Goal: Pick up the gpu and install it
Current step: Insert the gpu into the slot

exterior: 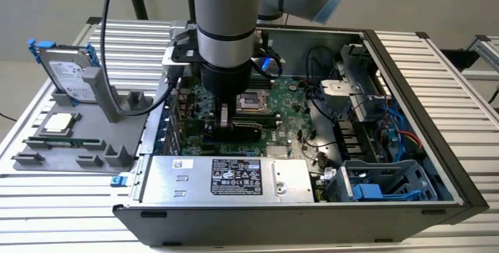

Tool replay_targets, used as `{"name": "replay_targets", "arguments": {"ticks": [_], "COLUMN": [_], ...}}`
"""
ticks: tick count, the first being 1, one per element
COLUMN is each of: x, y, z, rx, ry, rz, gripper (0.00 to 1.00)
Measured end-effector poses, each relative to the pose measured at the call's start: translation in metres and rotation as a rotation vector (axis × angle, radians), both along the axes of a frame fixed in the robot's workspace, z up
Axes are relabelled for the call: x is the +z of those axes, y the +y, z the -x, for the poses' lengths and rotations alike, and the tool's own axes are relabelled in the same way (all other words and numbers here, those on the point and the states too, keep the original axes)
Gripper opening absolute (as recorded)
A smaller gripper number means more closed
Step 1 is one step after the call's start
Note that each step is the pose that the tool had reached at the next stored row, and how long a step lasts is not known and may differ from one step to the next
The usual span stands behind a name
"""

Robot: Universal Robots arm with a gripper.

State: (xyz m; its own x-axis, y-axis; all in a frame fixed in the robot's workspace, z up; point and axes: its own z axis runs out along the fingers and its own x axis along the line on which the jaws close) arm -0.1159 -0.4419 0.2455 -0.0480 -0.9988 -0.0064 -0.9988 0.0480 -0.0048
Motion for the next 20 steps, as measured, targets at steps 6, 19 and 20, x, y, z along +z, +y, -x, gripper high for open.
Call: {"name": "replay_targets", "arguments": {"ticks": [6, 19, 20], "x": [-0.0008, -0.0013, -0.0012], "y": [0.0000, 0.0000, 0.0000], "z": [0.0001, 0.0005, 0.0005], "rx": [0.000, 0.000, 0.000], "ry": [-0.0001, -0.0001, -0.0001], "rz": [-0.0002, -0.0001, -0.0001], "gripper": [0.00, 0.00, 0.00]}}
